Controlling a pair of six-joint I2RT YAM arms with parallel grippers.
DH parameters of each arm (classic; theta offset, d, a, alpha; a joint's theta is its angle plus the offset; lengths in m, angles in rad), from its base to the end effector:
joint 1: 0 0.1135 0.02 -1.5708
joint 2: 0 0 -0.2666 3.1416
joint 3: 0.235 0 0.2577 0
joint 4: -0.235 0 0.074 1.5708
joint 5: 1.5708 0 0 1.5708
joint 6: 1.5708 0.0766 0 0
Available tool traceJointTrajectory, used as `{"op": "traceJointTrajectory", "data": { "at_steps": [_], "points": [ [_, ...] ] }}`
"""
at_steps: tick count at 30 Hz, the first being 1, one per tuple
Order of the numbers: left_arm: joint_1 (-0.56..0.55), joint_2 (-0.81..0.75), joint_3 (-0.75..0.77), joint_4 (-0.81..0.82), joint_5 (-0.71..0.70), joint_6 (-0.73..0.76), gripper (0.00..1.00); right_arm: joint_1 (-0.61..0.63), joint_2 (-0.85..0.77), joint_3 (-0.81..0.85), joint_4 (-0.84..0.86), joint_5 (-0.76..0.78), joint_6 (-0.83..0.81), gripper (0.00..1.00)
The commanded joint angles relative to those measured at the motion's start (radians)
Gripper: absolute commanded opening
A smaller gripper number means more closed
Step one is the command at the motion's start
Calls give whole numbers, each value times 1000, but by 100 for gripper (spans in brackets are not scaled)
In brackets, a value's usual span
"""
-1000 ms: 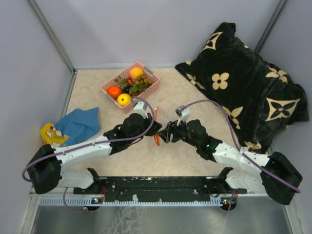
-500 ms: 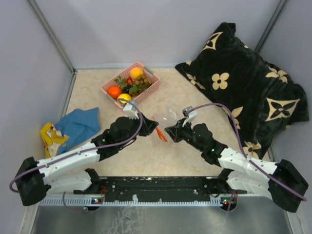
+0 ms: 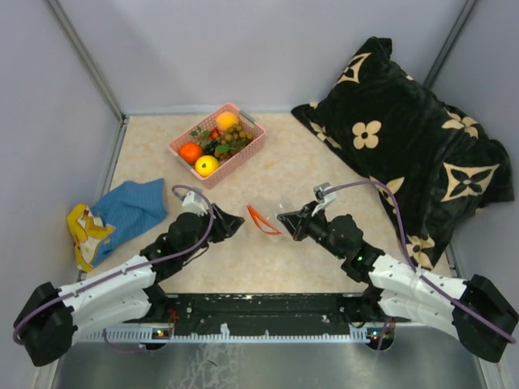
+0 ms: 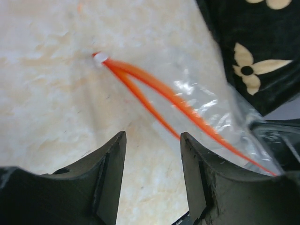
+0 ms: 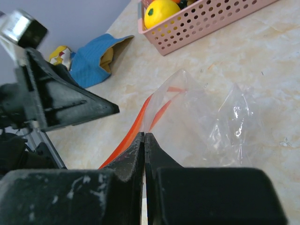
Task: Place the food in the zip-top bag and seal the zipper
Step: Open the zipper of the food storage bag at the center of the board.
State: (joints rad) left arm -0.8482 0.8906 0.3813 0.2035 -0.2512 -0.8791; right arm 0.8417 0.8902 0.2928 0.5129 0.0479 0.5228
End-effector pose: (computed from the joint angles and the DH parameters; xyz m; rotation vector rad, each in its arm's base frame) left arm 0.1741 -0.1687 0.2063 -0.2129 1.9685 -0.9368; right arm 0.1647 0.1789 0.2166 -0.2402 1.7366 0.9829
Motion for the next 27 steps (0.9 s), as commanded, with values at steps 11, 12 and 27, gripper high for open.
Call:
{"op": "traceJointTrajectory", "data": {
  "at_steps": [11,12,27],
  "points": [
    [97,175,-129,344,233,-277,59,4,-17,-42,163,-6,23,0],
    [97,192,-125,354,237,-282,59,5,-17,-45,171,-8,24,0],
    [104,324,-124,506,259,-381,58,4,3,-52,197,-34,28,0]
  ]
}}
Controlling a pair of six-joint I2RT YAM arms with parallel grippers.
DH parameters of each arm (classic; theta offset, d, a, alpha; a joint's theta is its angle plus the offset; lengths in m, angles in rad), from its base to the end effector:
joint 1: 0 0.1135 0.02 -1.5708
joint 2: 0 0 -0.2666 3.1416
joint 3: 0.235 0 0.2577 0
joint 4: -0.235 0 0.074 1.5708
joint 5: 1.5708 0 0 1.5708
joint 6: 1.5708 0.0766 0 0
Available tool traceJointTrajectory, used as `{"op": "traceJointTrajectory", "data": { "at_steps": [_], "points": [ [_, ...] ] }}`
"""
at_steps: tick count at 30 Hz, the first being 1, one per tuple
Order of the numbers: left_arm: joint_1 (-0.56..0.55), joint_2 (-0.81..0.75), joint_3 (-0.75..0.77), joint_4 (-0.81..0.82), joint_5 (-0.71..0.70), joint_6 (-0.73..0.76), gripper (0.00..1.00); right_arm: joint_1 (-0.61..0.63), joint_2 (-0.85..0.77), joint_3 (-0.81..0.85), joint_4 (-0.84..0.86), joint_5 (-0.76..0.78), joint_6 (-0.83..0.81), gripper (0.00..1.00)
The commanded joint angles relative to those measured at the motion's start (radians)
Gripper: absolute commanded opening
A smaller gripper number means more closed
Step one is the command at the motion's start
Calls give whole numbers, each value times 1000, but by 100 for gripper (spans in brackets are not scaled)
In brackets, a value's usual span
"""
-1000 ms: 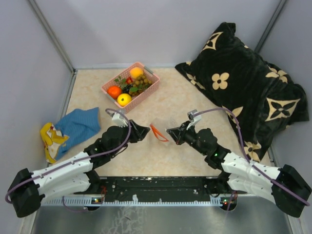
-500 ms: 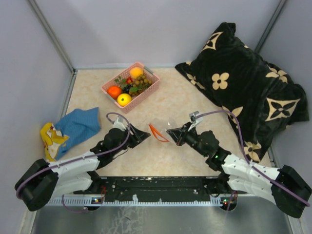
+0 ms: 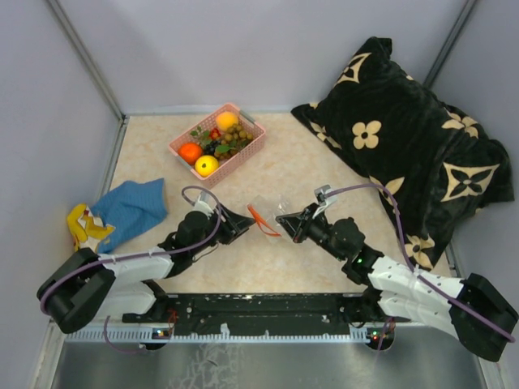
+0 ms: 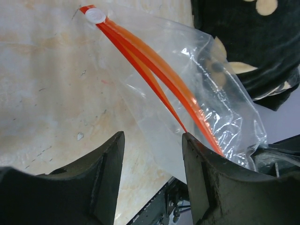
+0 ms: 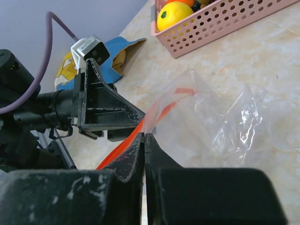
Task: Place the food in the zip-top bag and seal the zipper
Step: Open the zipper of the food storage bag at the center of the board.
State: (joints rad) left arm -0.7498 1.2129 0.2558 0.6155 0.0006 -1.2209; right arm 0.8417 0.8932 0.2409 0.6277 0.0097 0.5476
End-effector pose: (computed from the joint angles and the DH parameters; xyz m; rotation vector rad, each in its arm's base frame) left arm 0.1916 -0.1785 0.1424 -0.5011 2.0898 -1.2645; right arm 0.1598 0.1777 0.2131 -0.2414 1.6851 1.0568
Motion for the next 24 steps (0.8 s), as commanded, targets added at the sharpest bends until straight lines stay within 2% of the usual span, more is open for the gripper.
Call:
{"op": "traceJointTrajectory", "data": {
  "at_steps": [1,12,24],
  "points": [
    [6,-4,-2,95,3,-43,58,4,0,-2,85,4,3,0],
    [6,-69,-51,64,-51,-64,57,4,-11,-15,96,10,10,0],
    [6,48,15,144,22,-49,52,4,5,-18,113,-13,14,0]
  ]
}}
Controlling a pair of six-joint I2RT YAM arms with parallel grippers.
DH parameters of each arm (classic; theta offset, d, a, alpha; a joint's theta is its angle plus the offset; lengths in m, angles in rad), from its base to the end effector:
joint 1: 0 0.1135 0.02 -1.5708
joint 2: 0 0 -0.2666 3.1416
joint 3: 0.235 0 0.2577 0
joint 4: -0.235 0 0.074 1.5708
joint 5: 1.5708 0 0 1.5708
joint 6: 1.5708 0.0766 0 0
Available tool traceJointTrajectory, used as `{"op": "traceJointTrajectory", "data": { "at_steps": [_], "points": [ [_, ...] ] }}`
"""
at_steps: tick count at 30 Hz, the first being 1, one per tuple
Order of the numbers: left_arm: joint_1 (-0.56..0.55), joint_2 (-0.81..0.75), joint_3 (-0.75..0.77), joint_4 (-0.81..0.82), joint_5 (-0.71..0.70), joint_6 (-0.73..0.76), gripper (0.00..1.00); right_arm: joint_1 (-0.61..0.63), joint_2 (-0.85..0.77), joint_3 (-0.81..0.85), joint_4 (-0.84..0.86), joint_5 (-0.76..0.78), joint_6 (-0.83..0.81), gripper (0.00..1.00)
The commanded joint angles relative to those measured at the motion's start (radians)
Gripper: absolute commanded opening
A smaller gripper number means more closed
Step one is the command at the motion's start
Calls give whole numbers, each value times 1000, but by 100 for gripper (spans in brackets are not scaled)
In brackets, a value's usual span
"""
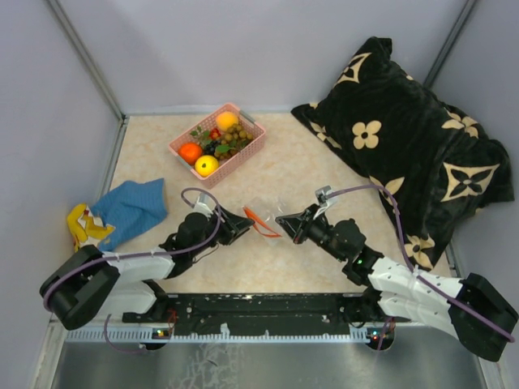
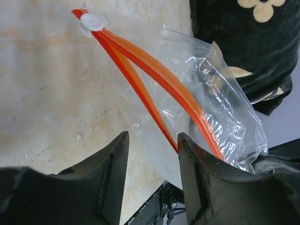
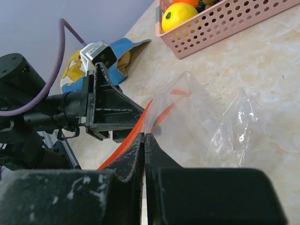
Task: Place the food in the zip-top bag and seal the zipper
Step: Open the zipper of the food storage bag at the center of the board.
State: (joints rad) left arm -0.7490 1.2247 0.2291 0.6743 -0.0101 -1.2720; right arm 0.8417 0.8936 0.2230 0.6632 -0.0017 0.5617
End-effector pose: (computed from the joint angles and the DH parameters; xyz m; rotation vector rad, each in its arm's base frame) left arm 0.1903 -0.1759 0.1391 -0.5602 2.0631 -1.3002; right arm 0.1579 0.1770 0.2114 -0.2370 1.6720 1.0832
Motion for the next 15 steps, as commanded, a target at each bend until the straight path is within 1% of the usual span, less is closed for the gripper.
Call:
{"op": "traceJointTrajectory", "data": {
  "at_steps": [1,5,8,10,13,15],
  "points": [
    [5,48,48,95,40,0,51,4,4,-1,79,-6,0,0],
    [5,93,63,147,72,-10,47,5,7,-6,85,-7,1,0],
    [5,111,67,174,88,-17,39,5,7,-9,80,-7,0,0],
    [5,115,64,184,92,-19,33,4,6,-10,73,-5,-1,0],
    [5,100,49,201,89,-17,17,4,-1,-8,47,-2,-10,0],
    [5,76,46,185,77,5,8,5,-11,-7,21,1,-21,0]
  ]
}}
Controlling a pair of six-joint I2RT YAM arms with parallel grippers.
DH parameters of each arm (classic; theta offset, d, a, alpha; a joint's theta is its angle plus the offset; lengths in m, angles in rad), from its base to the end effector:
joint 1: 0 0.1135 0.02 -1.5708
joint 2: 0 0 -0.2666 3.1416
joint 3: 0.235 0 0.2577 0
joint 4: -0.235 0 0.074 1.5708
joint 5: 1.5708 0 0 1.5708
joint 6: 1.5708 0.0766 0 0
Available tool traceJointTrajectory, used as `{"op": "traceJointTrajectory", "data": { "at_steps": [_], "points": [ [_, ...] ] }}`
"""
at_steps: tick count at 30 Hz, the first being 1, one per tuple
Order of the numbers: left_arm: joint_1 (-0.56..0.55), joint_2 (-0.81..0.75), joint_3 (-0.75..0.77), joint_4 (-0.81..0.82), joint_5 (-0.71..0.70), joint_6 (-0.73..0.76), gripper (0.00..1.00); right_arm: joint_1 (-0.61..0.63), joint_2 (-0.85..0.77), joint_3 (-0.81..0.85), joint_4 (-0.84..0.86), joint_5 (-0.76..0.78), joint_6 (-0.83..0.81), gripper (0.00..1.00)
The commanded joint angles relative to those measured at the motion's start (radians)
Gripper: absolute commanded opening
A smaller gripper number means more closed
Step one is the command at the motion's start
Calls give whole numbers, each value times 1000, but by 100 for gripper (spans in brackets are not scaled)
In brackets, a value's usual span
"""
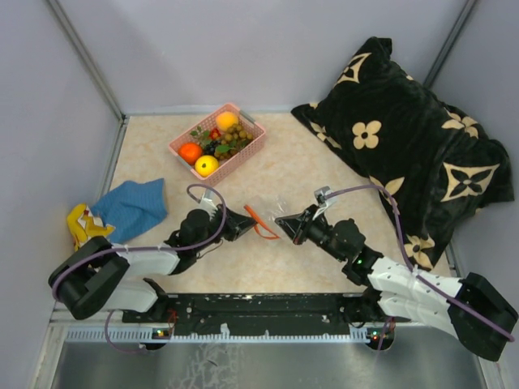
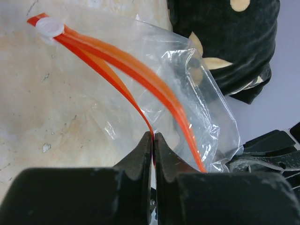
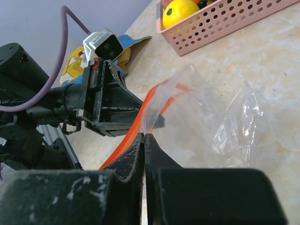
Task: Place the food in the zip-top bag and seal the zipper
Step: Open the zipper of the food storage bag at the center of the board.
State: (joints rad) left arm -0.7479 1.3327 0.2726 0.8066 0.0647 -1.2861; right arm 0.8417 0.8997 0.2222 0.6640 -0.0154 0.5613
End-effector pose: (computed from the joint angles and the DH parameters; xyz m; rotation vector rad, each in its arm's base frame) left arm 0.2001 -0.1924 0.1455 -0.5071 2.0366 -1.4169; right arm 0.1575 0.1780 0.2099 -0.2499 1.6788 1.0906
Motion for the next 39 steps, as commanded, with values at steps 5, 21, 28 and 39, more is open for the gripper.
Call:
{"op": "traceJointTrajectory", "data": {
  "at_steps": [5,21,28,39],
  "points": [
    [3,-134,40,-141,-42,131,0,5,-62,7,-90,46,-44,8],
    [-53,-189,549,-908,-194,713,0,5,-81,341,-619,84,-226,52],
    [-122,-80,712,-1048,-311,824,0,5,6,495,-733,123,-259,62],
    [-246,2,793,-1052,-458,851,0,4,186,567,-651,312,-189,64]
  ]
}}
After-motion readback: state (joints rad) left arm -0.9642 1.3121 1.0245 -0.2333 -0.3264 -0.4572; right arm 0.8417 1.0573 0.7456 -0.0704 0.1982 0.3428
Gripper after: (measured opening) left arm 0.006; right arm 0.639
